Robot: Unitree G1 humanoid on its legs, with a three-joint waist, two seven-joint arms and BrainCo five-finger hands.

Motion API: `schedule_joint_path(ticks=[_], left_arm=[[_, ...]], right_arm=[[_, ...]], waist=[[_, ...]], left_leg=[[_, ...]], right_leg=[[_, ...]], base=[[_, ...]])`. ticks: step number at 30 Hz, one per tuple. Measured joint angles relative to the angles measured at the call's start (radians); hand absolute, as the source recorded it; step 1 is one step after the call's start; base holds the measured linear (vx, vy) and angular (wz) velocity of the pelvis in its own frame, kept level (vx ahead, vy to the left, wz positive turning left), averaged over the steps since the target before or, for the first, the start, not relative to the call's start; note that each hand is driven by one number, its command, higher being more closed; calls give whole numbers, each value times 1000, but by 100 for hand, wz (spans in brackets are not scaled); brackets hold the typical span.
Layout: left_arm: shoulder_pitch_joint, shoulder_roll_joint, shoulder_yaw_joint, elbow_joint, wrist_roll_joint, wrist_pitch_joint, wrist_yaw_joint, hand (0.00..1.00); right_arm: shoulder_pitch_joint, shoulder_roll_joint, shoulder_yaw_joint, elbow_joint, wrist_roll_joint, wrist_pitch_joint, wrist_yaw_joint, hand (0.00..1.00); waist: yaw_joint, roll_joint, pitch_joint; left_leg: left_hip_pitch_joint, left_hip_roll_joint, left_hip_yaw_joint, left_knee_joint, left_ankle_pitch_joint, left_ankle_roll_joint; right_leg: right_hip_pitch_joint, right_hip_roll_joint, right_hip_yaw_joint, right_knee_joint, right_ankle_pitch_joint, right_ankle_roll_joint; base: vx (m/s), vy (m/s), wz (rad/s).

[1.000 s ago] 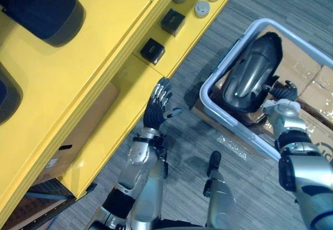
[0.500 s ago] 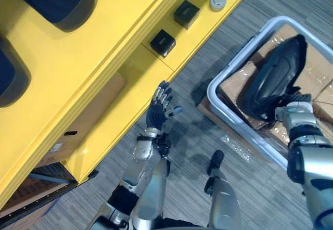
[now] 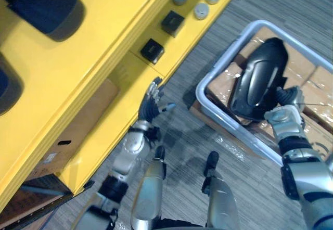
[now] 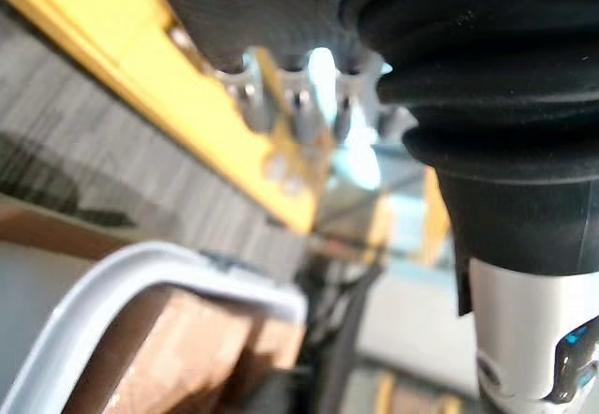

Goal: Walk over and take plastic housings, then place them on the shelf

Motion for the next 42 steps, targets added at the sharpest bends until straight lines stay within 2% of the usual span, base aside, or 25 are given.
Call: schedule_joint_path(ticks=[1,3,5,7,9,13,16,18,20,23,26,29,32,35,39,41,42], left_arm=[[-74,24,6,68,0,38,-8,0],[-149,40,5,134,-3,80,-15,0],[-211,36,-7,192,1,115,-16,0],[-278,34,-32,254,-13,151,-27,0],[-358,11,-37,348,-56,211,-37,0],[-436,-7,-76,465,-148,299,-36,0],[-472,-17,-77,513,-278,366,-35,0],[-494,-28,-77,530,-357,387,-32,0],[-514,-43,-77,530,-442,386,-33,0],[-538,-60,-77,530,-482,376,-33,0],[-543,-76,-111,528,-515,363,-35,0],[-542,-103,-145,528,-563,351,-45,0],[-541,-122,-159,512,-578,320,-53,0],[-532,-145,-189,469,-597,294,-54,0],[-499,-152,-224,443,-584,292,-47,0],[-482,-156,-231,443,-548,291,-29,0],[-475,-158,-231,443,-544,287,-20,100]], right_arm=[[12,17,1,-75,-30,0,17,100],[24,20,7,-136,-70,-3,34,100],[23,20,9,-177,-90,-3,46,100],[21,20,12,-205,-119,-7,62,100],[11,20,27,-206,-130,-21,87,100],[-49,19,58,-201,-171,-25,109,100],[-124,16,72,-201,-198,-70,123,100],[-154,12,80,-197,-217,-98,123,100],[-178,9,95,-192,-235,-121,123,100],[-202,9,122,-172,-236,-153,124,100],[-214,8,146,-155,-236,-172,124,100],[-214,7,153,-153,-236,-175,124,100],[-214,5,197,-150,-236,-177,125,100],[-216,6,214,-125,-235,-179,124,100],[-240,11,220,-109,-234,-182,121,100],[-249,16,234,-108,-235,-203,118,100],[-251,24,237,-108,-235,-210,109,100]], waist=[[-29,-34,-2],[-57,-64,-10],[-84,-78,-16],[-104,-81,-18],[-130,-81,-18],[-158,-81,-18],[-180,-80,-18],[-184,-80,-18],[-185,-79,-17],[-186,-75,-16],[-185,-58,-17],[-183,-24,-17],[-183,-4,-18],[-182,-2,-18],[-180,15,-19],[-179,26,-25],[-178,32,-28]], left_leg=[[16,13,23,-4,-2,-3],[34,24,45,-9,-5,-8],[54,29,63,-17,-7,-11],[69,37,87,-21,-10,-15],[79,47,104,-23,-14,-18],[75,53,139,-25,-16,-18],[54,57,158,-24,-17,-18],[47,58,163,-25,-17,-18],[45,56,164,-26,-17,-18],[45,46,163,-27,-16,-18],[44,37,161,-27,-16,-17],[39,23,159,-26,-17,-10],[34,16,158,-25,-18,-5],[26,10,148,-25,-17,-3],[25,5,142,-27,-16,-2],[26,5,140,-31,-16,-2],[26,5,139,-32,-16,-2]], right_leg=[[6,5,19,-14,11,-3],[16,15,40,-32,23,-7],[19,19,59,-34,27,-7],[23,24,80,-44,34,-7],[35,33,95,-76,51,-10],[22,40,124,-108,73,-11],[-6,45,144,-125,96,-10],[-17,46,149,-126,101,-10],[-20,45,150,-127,104,-9],[-20,40,151,-127,106,-7],[-20,31,151,-127,107,-4],[-20,19,151,-131,111,1],[-20,13,150,-134,111,3],[-20,12,143,-136,111,2],[-20,10,142,-136,112,2],[-20,10,141,-136,112,2],[-20,10,140,-137,112,2]], base=[[3,12,-42],[5,19,-40],[3,9,-36],[-13,9,-34],[-26,4,-25],[-42,-3,-27],[-37,-12,-20],[-30,-22,-9],[-14,-15,-2],[-40,-14,2],[-58,-6,5],[-62,-5,5],[-60,2,3],[-41,-10,8],[-18,-9,3],[0,0,0],[0,0,0]])
